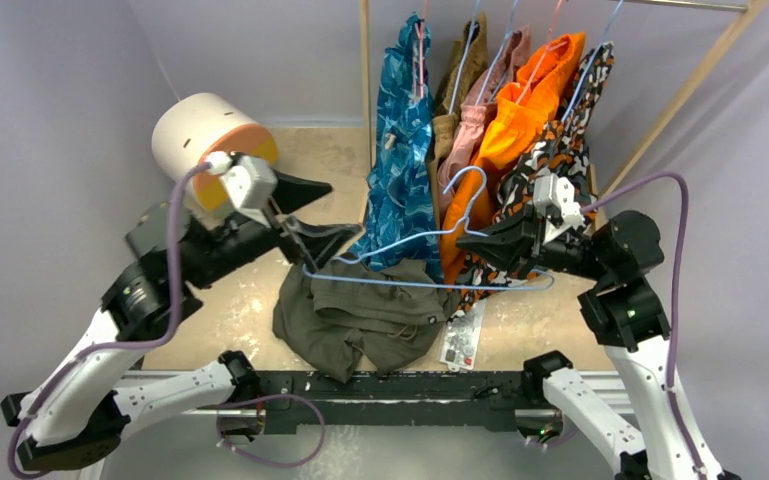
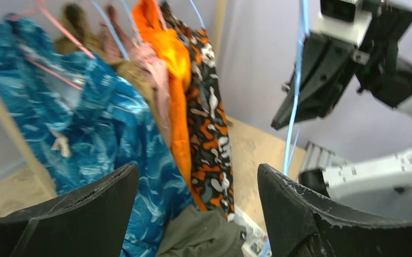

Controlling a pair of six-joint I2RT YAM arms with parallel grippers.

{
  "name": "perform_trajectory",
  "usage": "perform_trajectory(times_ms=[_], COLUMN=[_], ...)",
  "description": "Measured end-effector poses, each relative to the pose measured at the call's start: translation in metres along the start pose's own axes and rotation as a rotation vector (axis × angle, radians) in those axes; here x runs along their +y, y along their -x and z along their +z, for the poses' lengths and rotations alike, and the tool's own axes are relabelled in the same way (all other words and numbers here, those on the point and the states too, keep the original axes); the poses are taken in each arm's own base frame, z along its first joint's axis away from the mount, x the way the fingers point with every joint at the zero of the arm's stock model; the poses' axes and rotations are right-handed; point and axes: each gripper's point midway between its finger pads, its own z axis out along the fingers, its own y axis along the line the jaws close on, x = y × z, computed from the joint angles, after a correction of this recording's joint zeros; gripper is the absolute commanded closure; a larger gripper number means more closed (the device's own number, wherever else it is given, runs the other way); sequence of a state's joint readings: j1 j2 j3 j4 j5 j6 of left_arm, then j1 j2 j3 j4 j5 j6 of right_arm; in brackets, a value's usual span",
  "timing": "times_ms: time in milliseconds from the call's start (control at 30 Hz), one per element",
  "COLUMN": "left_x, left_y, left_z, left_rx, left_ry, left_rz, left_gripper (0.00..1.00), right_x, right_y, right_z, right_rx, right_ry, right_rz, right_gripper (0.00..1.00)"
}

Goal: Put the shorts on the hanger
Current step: Pick up the hanger from the clothesline.

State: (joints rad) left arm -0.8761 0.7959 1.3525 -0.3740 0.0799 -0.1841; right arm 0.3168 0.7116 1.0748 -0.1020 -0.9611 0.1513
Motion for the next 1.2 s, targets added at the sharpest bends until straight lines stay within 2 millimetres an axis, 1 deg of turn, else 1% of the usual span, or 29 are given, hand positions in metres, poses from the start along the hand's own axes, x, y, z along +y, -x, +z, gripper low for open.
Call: perform_trajectory(times_ms=[67,133,267,400,500,567,667,867,967,1067,1200], left_x=[-0.009,-0.018,-0.036,-0.052,-0.057,-0.059,-0.059,-0.056,-0.056,-0.058,-0.063], left_y=[-0.018,-0.026,-0.032,-0.035,-0.049,-0.059,-0.068,-0.075,-0.074,-0.075,-0.083], left_z=[0.014,0.021,0.031,0.048,0.061,0.067,0.073,0.08,0.078,0.077,0.073], left_rx=[0.061,0.089,0.115,0.139,0.183,0.212,0.239,0.267,0.267,0.267,0.286], left_ry=[-0.072,-0.134,-0.249,-0.358,-0.402,-0.419,-0.431,-0.435,-0.445,-0.465,-0.507], left_rz=[0.016,0.025,0.03,0.019,0.001,-0.013,-0.022,0.022,0.048,0.065,0.071], left_gripper=[0.16,0.15,0.14,0.14,0.14,0.14,0.14,0.17,0.21,0.27,0.45], right_x=[0.003,0.005,0.007,0.009,0.009,0.01,0.011,0.014,0.018,0.022,0.029], right_y=[0.0,-0.001,-0.004,-0.009,-0.011,-0.012,-0.013,-0.016,-0.017,-0.016,-0.014], right_z=[0.0,0.0,-0.002,-0.003,-0.003,-0.004,-0.003,-0.004,-0.004,-0.005,-0.007], right_rx=[0.007,0.012,0.015,0.019,0.023,0.026,0.031,0.041,0.044,0.043,0.041], right_ry=[0.008,0.014,0.019,0.02,0.017,0.016,0.022,0.035,0.052,0.067,0.098], right_rz=[0.002,0.004,0.008,0.014,0.019,0.023,0.029,0.041,0.044,0.041,0.036], right_gripper=[1.0,1.0,1.0,1.0,1.0,1.0,1.0,1.0,1.0,1.0,1.0])
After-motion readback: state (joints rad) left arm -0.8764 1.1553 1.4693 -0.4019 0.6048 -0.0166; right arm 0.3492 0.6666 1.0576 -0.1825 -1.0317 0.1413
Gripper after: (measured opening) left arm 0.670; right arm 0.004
